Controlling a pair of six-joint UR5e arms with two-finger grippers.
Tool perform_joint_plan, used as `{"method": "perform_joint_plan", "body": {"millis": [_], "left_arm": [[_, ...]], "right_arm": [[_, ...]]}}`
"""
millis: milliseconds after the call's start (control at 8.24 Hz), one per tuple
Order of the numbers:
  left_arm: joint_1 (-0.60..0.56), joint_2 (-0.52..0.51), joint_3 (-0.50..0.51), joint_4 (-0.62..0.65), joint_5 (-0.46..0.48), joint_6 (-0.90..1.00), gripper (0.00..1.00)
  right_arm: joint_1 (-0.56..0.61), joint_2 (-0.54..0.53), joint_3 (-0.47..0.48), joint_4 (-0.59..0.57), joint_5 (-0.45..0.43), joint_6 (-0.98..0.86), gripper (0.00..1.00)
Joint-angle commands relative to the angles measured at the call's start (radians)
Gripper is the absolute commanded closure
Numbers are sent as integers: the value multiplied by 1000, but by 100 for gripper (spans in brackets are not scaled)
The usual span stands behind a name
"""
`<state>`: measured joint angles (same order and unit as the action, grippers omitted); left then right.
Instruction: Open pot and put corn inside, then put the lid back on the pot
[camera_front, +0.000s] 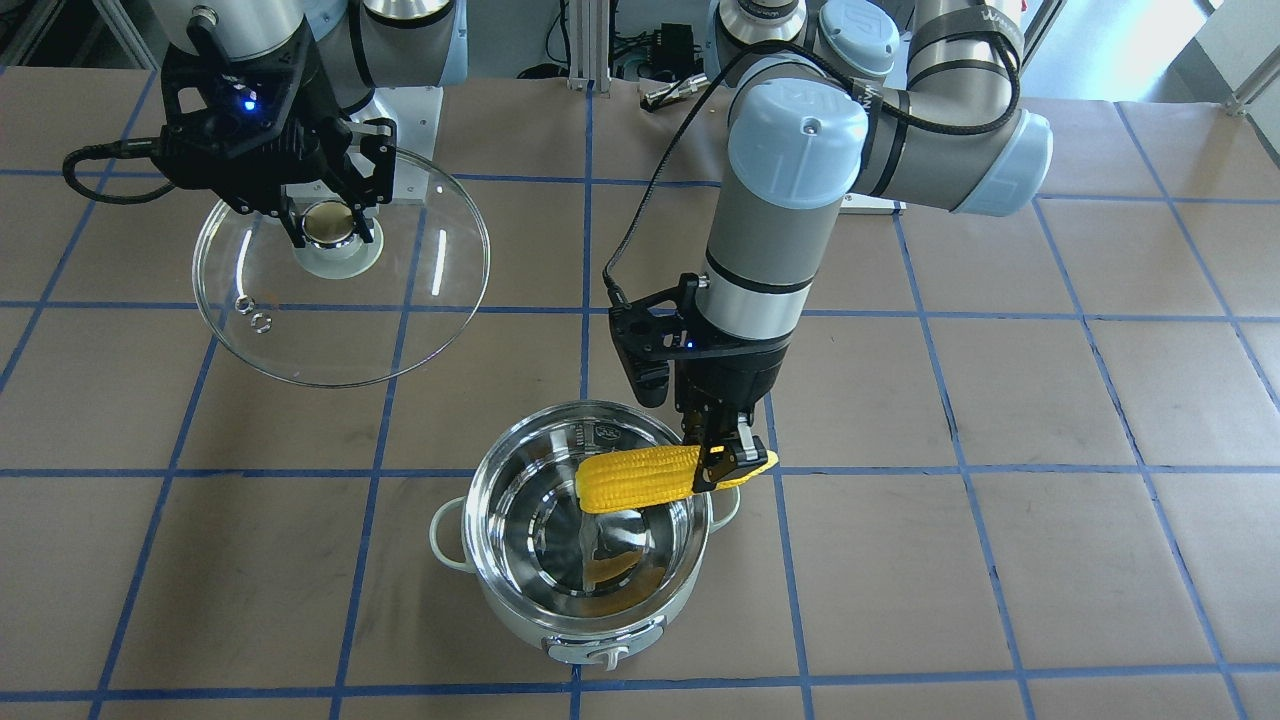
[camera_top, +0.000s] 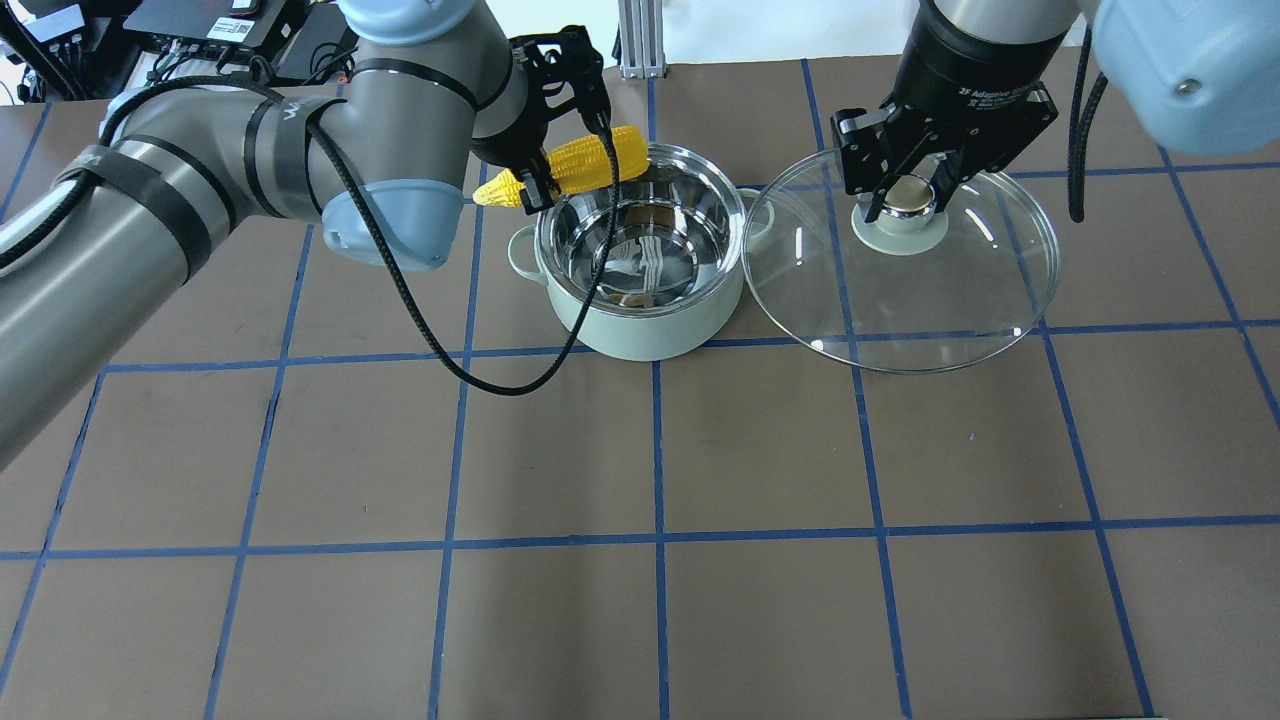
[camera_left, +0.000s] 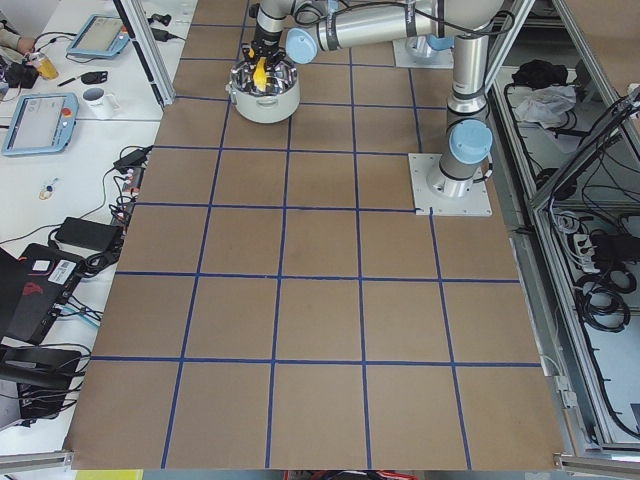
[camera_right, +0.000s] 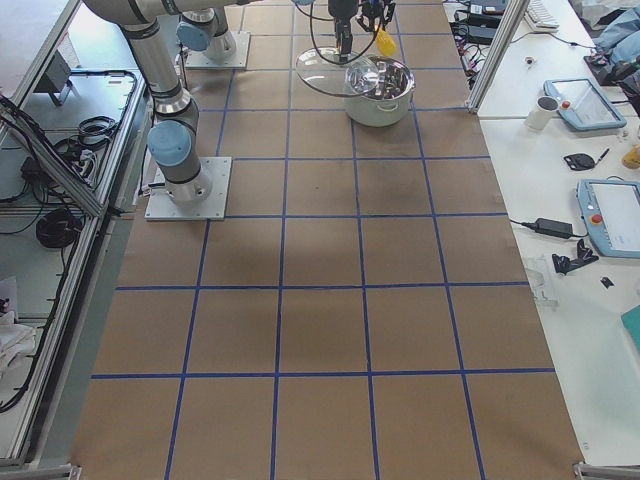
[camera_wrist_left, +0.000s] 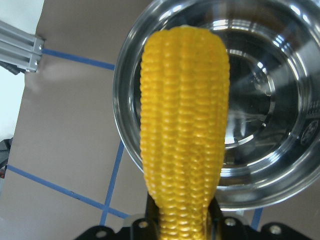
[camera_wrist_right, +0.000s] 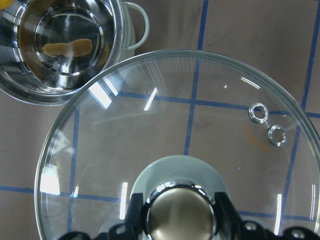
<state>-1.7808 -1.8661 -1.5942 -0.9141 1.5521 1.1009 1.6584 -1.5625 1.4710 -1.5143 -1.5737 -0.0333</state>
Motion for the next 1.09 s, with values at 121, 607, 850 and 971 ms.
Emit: {"method": "perform_joint_plan", "body": {"millis": [121, 607, 850, 971], "left_arm": [[-78, -72, 5, 72, -1, -39, 100], [-86, -162, 5, 147, -4, -19, 100], [-85, -195, 5, 146, 0, -25, 87], [-85, -188, 5, 146, 3, -91, 35]], "right_arm": [[-8, -1, 2, 0, 0, -16, 69], [-8, -1, 2, 0, 0, -20, 69], [-8, -1, 2, 0, 0, -20, 70], [-8, -1, 2, 0, 0, -22, 70]]}}
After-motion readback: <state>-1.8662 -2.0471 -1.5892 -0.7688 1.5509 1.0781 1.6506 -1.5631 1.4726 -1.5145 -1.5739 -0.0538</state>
